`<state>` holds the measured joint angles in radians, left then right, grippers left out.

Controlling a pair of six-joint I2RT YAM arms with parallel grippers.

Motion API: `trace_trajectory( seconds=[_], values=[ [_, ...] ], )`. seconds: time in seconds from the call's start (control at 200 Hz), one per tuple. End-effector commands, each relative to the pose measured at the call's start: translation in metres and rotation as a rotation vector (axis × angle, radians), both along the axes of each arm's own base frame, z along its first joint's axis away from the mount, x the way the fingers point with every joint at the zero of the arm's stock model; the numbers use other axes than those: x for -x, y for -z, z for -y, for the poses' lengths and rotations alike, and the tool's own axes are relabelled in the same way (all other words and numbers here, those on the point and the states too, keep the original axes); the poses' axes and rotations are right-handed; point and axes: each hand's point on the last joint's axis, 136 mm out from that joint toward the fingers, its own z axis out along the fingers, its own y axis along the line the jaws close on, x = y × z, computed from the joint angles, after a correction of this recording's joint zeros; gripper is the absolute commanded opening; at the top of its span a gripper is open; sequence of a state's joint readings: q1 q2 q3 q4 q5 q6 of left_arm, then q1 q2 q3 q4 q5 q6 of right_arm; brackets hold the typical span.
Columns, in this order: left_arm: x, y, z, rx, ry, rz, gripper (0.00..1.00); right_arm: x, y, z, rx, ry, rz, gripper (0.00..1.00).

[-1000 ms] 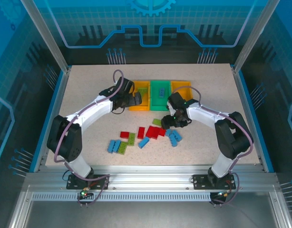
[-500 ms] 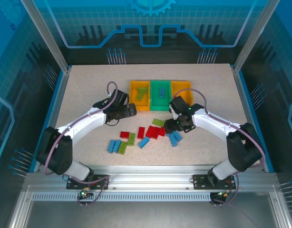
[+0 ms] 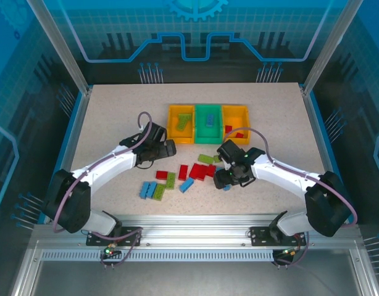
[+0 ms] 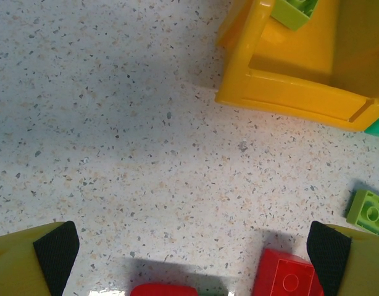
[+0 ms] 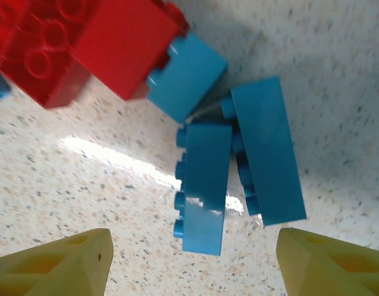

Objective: Sort the legos into containers by color

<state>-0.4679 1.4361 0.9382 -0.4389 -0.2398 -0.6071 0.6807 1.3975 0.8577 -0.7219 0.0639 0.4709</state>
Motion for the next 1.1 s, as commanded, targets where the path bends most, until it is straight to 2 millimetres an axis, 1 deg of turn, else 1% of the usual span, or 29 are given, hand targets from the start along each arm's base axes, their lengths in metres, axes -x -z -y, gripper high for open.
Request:
trace_trajectory(
  seconds=[0.0,0.185,0.3,0.455,0.53,0.625,0.645,0.755,0.865,0.98,1.095],
  values=[
    [0.003,-0.005,-0.003,0.005,-0.03,0.026,0.98,0.01,0.01,-0.002,0.014,0.011,-0.036,0.71],
    [0.008,-0.005,-0.007,0.003,-0.042,0.028,0.99,0.006,0.02,-0.005,0.034,0.005,-0.045,0.7],
    [0.011,-0.003,-0.01,-0.006,-0.047,0.024,0.99,0.005,0.024,-0.01,0.033,0.004,-0.059,0.66],
    [0.014,-0.002,-0.013,-0.013,-0.054,0.024,0.99,0.004,0.031,-0.01,0.059,0.005,-0.066,0.64],
    [0.015,-0.003,-0.014,-0.014,-0.055,0.029,0.99,0.002,0.033,-0.009,0.076,0.004,-0.062,0.6],
    [0.016,-0.003,-0.015,-0.014,-0.055,0.028,0.99,0.005,0.036,-0.007,0.108,-0.006,-0.061,0.49],
    [0.016,-0.003,-0.015,-0.014,-0.055,0.026,0.99,-0.002,0.029,-0.013,0.094,-0.007,-0.039,0.47],
    [0.018,-0.002,-0.016,-0.017,-0.056,0.025,0.99,-0.002,0.023,-0.015,0.099,-0.012,-0.023,0.33],
    [0.021,-0.003,-0.015,-0.046,-0.046,0.026,0.99,0.0,0.011,-0.016,0.087,-0.013,-0.001,0.24],
    [0.026,-0.004,-0.009,-0.084,-0.01,0.028,0.99,-0.003,-0.008,-0.019,0.049,-0.017,0.037,0.22],
    [0.032,-0.004,0.003,-0.116,0.046,0.034,0.99,-0.016,-0.031,-0.022,-0.002,-0.013,0.078,0.21]
  ],
)
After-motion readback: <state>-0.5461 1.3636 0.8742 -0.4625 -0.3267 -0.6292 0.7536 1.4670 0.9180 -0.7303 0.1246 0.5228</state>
